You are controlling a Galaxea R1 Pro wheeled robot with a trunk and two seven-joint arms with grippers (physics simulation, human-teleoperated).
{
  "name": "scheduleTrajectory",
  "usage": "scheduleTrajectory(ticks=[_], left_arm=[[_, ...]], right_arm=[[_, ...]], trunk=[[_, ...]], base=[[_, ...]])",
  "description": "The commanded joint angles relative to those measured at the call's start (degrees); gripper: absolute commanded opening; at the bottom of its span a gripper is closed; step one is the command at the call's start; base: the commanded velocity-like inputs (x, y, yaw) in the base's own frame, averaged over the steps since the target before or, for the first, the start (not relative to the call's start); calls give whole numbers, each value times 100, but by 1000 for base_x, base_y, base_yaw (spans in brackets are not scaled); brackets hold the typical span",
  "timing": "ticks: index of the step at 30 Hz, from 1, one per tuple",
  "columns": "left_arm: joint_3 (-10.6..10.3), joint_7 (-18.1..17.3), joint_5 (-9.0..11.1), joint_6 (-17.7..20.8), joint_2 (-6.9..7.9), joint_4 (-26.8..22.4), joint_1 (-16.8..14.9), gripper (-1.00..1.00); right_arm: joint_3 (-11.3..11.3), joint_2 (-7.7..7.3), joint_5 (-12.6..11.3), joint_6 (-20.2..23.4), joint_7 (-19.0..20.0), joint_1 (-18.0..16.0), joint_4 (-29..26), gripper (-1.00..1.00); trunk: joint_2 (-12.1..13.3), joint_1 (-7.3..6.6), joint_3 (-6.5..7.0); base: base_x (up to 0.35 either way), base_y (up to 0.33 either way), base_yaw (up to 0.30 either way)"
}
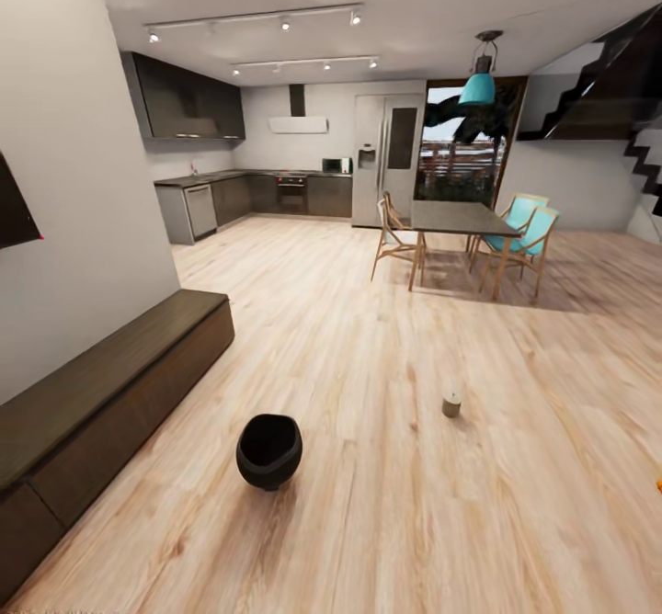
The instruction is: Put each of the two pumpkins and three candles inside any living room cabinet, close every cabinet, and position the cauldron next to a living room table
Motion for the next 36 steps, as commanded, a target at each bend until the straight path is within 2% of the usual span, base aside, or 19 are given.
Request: scheduleTrajectory(ticks=[1, 11, 36], left_arm=[[-2, -2, -3, -8, 0, -8, 3, 100], [-2, -2, -3, -9, -2, -8, 3, 100], [-2, -2, -3, -8, -2, -8, 3, 100]], right_arm=[[-1, 0, 3, -35, 5, -5, 17, 100], [-1, 0, 7, -35, 5, -5, 23, 100], [-1, 0, 10, -42, 5, -5, 25, 100]], trunk=[[-2, 2, -3], [-2, 2, -3], [-2, 2, -3]], base=[[171, 0, 284], [143, -13, 285], [240, -163, 270]])
